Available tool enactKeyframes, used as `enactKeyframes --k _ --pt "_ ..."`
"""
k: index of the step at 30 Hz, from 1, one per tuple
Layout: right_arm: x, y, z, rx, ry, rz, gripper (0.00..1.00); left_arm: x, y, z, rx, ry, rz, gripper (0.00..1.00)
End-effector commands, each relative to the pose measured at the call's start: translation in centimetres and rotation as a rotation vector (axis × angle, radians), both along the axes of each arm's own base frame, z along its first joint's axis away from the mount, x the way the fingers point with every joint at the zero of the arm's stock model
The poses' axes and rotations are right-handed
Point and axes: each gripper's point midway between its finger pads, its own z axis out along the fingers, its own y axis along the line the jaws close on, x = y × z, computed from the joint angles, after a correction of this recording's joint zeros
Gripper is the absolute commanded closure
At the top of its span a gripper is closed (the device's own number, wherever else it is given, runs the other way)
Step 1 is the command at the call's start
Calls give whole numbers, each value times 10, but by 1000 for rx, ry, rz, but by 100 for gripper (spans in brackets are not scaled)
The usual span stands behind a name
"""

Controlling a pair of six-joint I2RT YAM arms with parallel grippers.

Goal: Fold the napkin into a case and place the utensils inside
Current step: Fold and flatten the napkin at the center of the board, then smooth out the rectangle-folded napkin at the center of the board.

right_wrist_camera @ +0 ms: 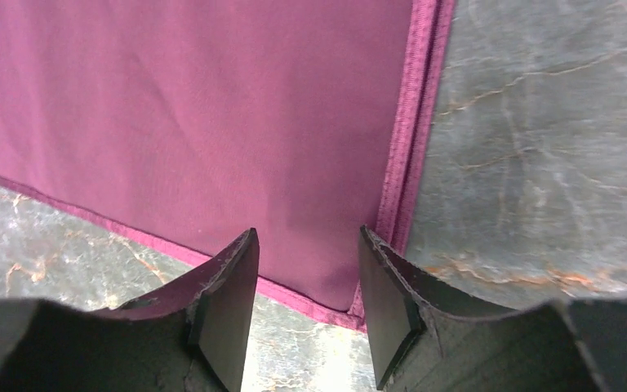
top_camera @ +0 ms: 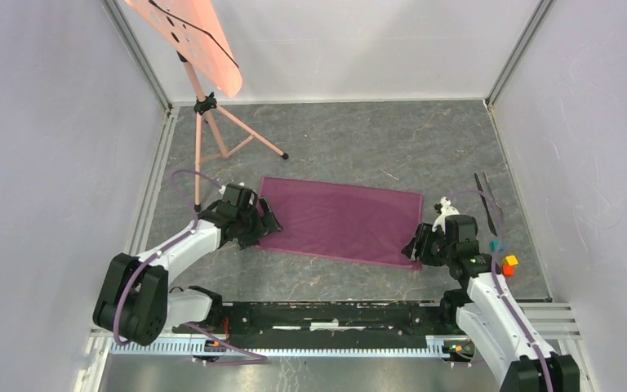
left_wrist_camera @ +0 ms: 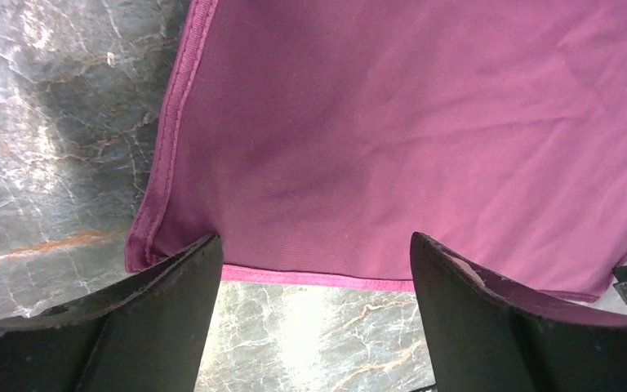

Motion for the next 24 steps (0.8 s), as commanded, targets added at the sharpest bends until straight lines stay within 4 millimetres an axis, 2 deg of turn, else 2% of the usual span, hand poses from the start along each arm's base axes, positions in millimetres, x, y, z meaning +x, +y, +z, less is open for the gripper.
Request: enactKeyframes --k 1,2,4,9,13,17,24 --pt "17 -11 32 -49 -107 -54 45 2 -7 19 -56 -78 -41 8" --pt "18 -11 39 -52 -117 -47 44 2 -6 23 -52 -93 -46 8" --pt "12 -13 41 -78 -68 -28 45 4 -2 35 -33 -123 -48 6" --pt "-16 -23 21 -160 123 22 39 7 -2 62 -45 -190 -55 5" --pt "-30 -33 12 -218 200 24 47 7 -7 77 -77 -224 -71 5" --pt "-40 -34 6 -252 260 46 57 6 -6 84 -76 -255 -81 4" --pt "-35 -27 8 -276 268 48 56 2 -7 85 -88 -262 -102 4"
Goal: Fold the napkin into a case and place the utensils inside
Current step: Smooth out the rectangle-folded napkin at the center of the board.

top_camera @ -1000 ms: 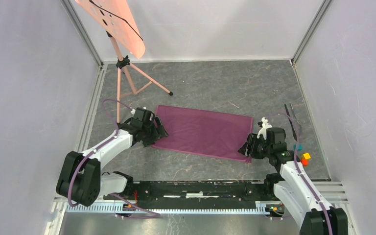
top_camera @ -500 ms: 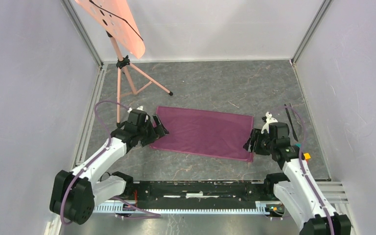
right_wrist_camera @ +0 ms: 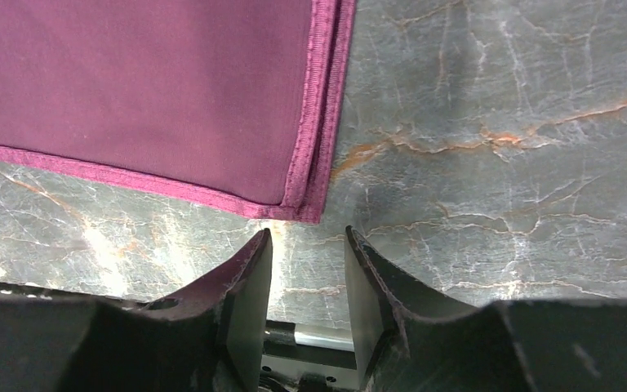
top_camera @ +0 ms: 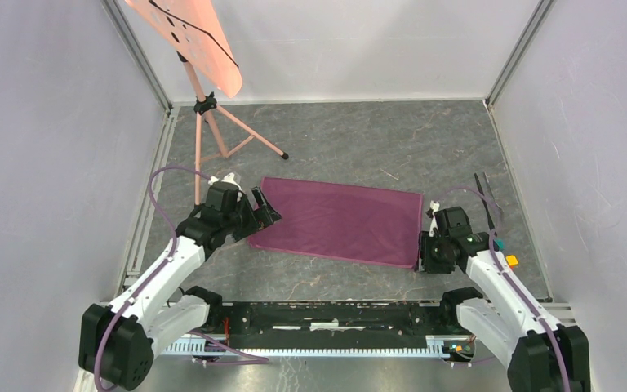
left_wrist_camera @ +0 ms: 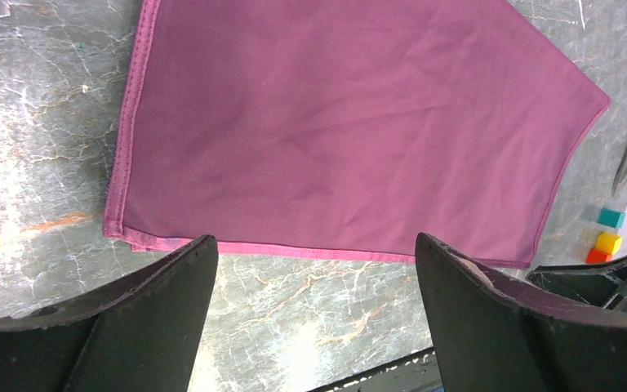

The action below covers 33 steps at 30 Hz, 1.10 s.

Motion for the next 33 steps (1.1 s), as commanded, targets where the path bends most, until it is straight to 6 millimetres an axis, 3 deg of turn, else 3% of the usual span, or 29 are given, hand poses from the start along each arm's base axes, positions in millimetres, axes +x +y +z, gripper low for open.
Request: enactKeyframes --k 1,8,26,33 --pt "14 4 12 -27 -35 -2 56 1 -5 15 -8 -56 -67 4" --pt "35 13 34 -24 -110 -19 54 -1 -7 16 -22 -66 -80 3" --pt "15 4 -10 -97 -14 6 59 -5 -5 21 -22 -79 -87 3" --pt "15 4 -14 -95 -18 8 75 -6 -5 24 -21 -80 -87 2"
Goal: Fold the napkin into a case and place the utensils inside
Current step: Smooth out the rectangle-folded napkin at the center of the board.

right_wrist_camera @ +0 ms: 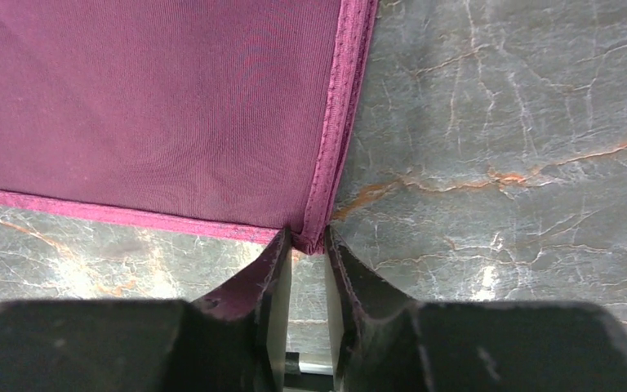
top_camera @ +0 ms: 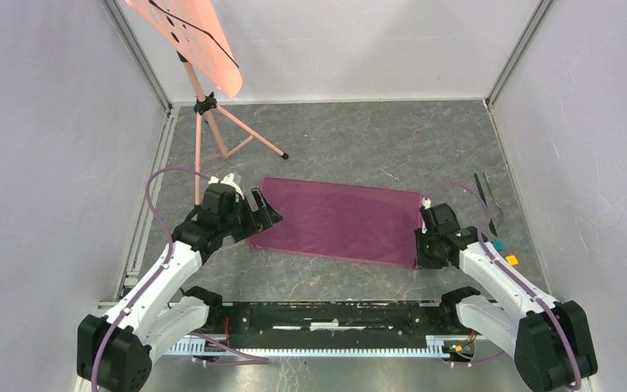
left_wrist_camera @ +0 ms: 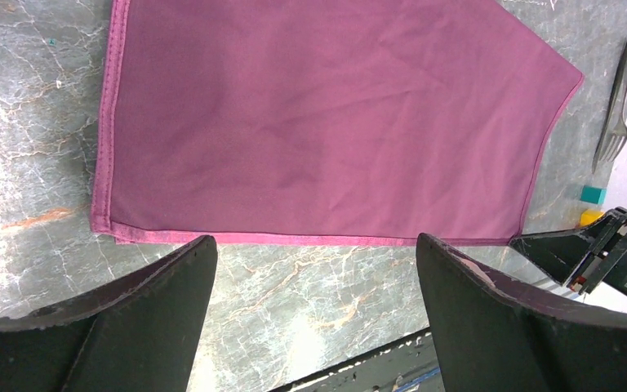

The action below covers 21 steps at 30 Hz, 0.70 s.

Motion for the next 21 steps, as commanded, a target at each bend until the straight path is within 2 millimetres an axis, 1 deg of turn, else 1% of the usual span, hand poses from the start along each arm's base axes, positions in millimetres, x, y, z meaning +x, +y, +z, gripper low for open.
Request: enactKeyframes --k 1,6,8,9,11,12,14,16,17,18,21 --pt "3 -1 -5 -6 -20 -6 79 2 0 11 12 -48 -40 2" --pt "2 -2 -5 -11 -27 3 97 2 1 12 14 -50 -32 2" --pt "3 -2 -4 -11 -30 9 95 2 2 10 21 -45 -28 2" --pt "3 -2 -3 -10 -33 13 89 2 3 10 25 -42 -26 2" --pt "6 -1 4 -9 -47 21 71 3 4 8 34 -33 -25 2" --pt "9 -1 9 -13 -57 25 67 3 3 7 36 -29 -26 2" --pt "17 -1 24 -14 -96 39 55 5 2 6 36 -19 -32 2" --pt "30 4 44 1 -164 62 46 7 -2 2 28 -4 -44 2" --pt "39 8 53 20 -208 76 43 8 -5 -3 23 10 -49 2" --pt "46 11 58 34 -245 82 41 11 -7 -7 13 19 -49 2" --pt "58 43 64 185 -291 146 41 17 -12 -22 -3 51 -37 2"
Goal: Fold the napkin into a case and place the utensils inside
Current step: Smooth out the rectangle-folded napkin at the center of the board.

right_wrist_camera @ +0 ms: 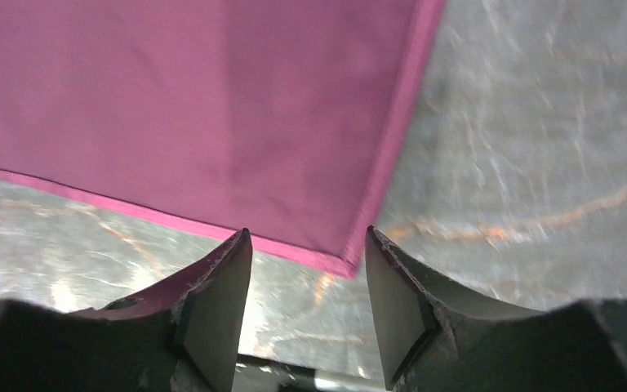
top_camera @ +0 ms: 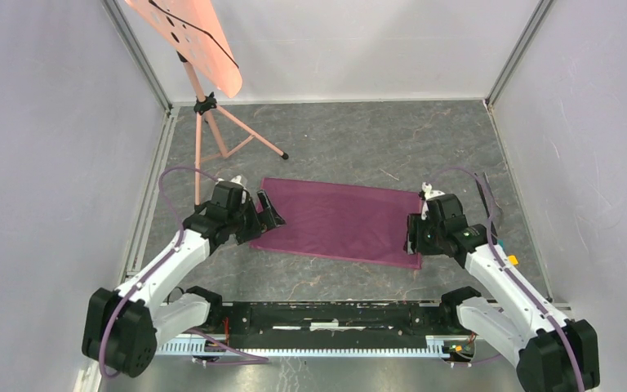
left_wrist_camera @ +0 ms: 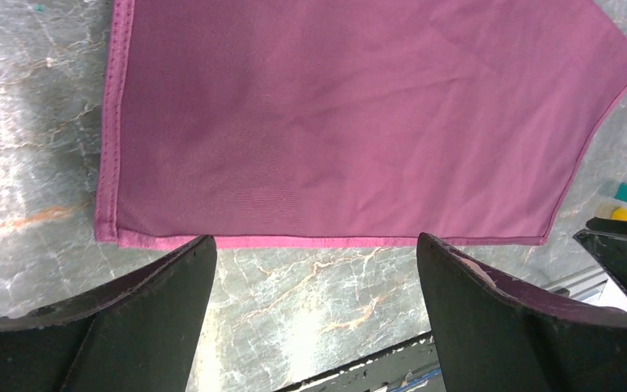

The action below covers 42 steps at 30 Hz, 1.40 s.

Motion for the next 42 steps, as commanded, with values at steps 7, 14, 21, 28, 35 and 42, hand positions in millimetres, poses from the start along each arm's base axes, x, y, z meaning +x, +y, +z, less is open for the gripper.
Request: enactKeyframes --k 7,14,21,28,35,42 --pt "13 32 -22 166 -46 37 50 17 4 -48 40 43 61 1" --pt "-11 -7 -53 25 8 -136 47 -16 23 -82 78 132 142 0" --pt "49 16 41 93 -259 -1 28 -27 16 -15 -12 16 99 0" --pt "132 43 76 212 -342 45 23 45 -8 48 -86 -157 108 0" --pt "170 40 45 397 -260 -3 37 128 -15 23 -35 -163 146 0" --pt "181 23 18 339 -235 -36 38 169 -12 11 -9 -199 193 0"
